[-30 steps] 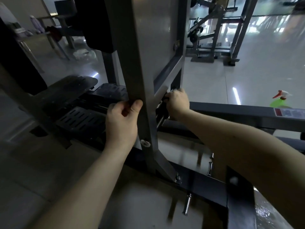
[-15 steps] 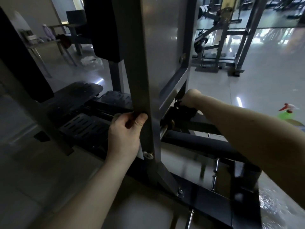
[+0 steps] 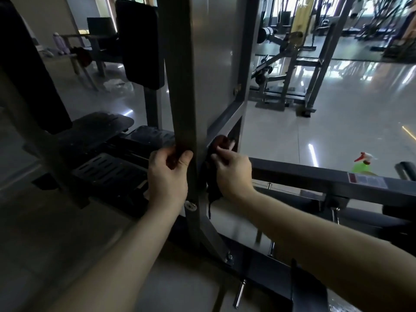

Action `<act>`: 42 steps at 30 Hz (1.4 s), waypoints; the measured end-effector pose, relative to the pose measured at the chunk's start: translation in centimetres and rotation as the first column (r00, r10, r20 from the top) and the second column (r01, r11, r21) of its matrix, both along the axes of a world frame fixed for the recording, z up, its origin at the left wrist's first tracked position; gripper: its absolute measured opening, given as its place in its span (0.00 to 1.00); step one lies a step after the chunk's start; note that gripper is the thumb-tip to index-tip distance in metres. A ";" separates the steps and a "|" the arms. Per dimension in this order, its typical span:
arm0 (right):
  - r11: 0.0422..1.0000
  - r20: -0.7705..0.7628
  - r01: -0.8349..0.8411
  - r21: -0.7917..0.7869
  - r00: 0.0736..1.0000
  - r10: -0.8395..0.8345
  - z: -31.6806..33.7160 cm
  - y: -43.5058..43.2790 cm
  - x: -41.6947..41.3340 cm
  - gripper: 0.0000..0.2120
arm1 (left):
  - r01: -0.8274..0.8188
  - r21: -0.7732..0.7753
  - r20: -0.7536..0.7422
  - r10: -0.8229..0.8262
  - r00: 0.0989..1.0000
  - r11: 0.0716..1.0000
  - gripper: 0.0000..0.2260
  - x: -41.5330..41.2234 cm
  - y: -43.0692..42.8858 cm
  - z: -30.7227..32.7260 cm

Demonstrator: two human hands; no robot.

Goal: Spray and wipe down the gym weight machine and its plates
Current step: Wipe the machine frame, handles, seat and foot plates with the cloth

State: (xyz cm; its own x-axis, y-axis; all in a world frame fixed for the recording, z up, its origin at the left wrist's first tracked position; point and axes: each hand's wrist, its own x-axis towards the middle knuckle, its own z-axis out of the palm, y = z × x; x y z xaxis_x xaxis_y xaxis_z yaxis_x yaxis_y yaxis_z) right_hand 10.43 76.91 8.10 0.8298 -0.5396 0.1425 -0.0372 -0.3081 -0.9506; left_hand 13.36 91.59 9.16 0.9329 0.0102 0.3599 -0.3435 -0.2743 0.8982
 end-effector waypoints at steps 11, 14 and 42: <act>0.984 0.020 0.164 0.066 0.986 -0.166 2.9 -0.8 3.7 0.17 | -0.013 0.006 -0.009 0.013 1.000 1.000 0.08 0.8 0.5 0.4; 0.999 0.077 0.039 0.011 0.996 -0.039 2.0 1.9 -0.4 0.17 | -0.027 -0.006 -0.037 0.027 0.999 1.000 0.13 0.6 0.4 0.4; 0.955 -0.135 0.206 0.214 0.974 -0.180 -14.6 6.8 -2.4 0.11 | 0.023 0.054 0.020 -0.024 1.000 0.998 0.11 1.5 1.1 -0.1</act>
State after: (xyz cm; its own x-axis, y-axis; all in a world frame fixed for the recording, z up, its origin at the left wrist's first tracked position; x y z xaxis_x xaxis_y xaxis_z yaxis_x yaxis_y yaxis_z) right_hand 8.02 83.69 -6.52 0.7102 -0.6982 -0.0898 -0.1859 -0.0630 -0.9805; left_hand 14.83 92.72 9.07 0.9252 -0.0312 0.3781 -0.3683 -0.3135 0.8752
